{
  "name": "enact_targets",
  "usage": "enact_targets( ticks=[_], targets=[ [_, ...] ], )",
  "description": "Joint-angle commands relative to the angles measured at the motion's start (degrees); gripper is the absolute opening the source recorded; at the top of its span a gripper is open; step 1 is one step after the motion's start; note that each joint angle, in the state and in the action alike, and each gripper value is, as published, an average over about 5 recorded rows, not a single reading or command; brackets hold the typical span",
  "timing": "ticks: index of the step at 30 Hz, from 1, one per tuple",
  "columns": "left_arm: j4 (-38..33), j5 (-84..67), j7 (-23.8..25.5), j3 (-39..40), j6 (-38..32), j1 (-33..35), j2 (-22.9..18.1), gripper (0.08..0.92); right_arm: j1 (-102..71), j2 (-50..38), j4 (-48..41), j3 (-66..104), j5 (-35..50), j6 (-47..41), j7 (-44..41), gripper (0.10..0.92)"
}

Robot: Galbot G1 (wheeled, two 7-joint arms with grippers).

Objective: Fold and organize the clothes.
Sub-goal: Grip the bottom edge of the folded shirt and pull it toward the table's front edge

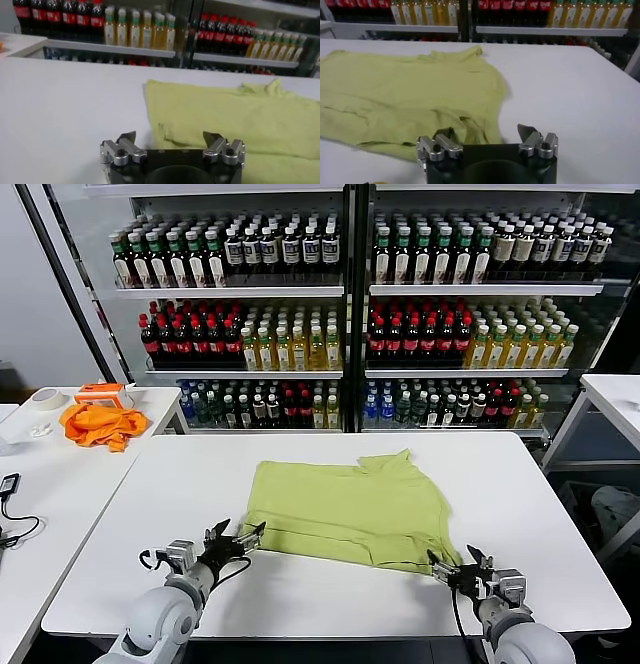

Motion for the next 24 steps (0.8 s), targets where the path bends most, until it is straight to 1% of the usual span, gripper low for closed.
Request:
enact_targets(
  ticks=[1, 9, 12, 15, 18, 21, 24],
  targets=[
    [-1.0, 1.4, -1.6, 1.0, 4.0, 1.0, 0.0, 0.698, -0.9, 0.1, -1.0, -0.3, 1.1, 0.6, 0.0, 0.568],
    [0.2, 3.0, -1.5, 1.9, 4.0, 0.7, -0.1, 0.464, -0.7, 0.1, -0.7, -0.5, 1.0, 1.0, -0.2, 0.334],
    [-0.2, 3.4, -1.6, 2.2, 3.8, 1.1, -0.1, 0.377, -1.5, -0.3, 1.0, -0.1, 0.9, 1.0, -0.2, 0.247],
    [-1.6, 5.0, -2.7, 2.3, 2.0, 2.6, 0.3, 0.291, -3.9, -0.8, 4.0, 0.6, 0.7, 0.8, -0.1, 0.168],
    [-5.1, 6.9, -3.6, 1.8, 0.7, 6.9, 1.4, 0.204, -7.8, -1.5, 7.5, 1.1, 0.2, 0.7, 0.0, 0.129],
    [-8.9, 6.9, -4.0, -0.5, 0.3, 12.0, 2.8, 0.126, -11.8, -2.0, 10.9, 1.1, -0.9, 0.7, 0.0, 0.127],
    [-12.5, 6.8, -4.0, -3.8, -0.4, 17.7, 3.8, 0.088, -14.3, -2.3, 13.0, 1.0, -2.2, 0.8, 0.1, 0.127]
  ],
)
